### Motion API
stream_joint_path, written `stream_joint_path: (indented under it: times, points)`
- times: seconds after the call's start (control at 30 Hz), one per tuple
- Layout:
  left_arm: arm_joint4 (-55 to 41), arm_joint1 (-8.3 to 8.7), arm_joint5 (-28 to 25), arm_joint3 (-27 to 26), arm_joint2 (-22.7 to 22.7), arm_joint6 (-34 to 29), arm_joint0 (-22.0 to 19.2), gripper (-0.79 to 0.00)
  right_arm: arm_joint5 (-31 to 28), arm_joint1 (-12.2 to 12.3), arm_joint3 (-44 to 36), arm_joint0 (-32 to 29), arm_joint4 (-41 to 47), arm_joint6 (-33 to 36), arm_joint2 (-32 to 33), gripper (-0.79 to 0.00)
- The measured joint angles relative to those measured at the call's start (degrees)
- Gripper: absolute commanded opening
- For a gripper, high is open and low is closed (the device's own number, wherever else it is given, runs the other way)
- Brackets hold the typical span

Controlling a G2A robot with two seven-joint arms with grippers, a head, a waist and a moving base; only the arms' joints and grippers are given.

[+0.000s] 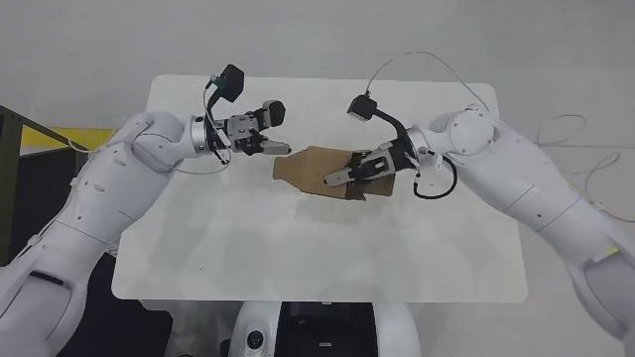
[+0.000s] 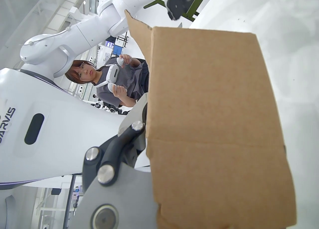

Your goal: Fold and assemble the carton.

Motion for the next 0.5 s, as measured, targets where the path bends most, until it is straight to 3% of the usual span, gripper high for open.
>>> stream_joint_path:
  times: [0.23, 0.5]
  points:
    - [-0.8, 1.40, 0.0, -3.2, -4.7, 0.8, 2.6, 0.000, 0.1, -0.1, 3.3, -0.2, 0.7, 0.1, 0.0, -0.785]
    - [1.7, 2.06, 0.4, -8.7, -6.7, -2.1, 4.3, 0.000, 1.0, -1.4, 6.5, 0.1, 1.1, 1.0, 0.1, -0.785]
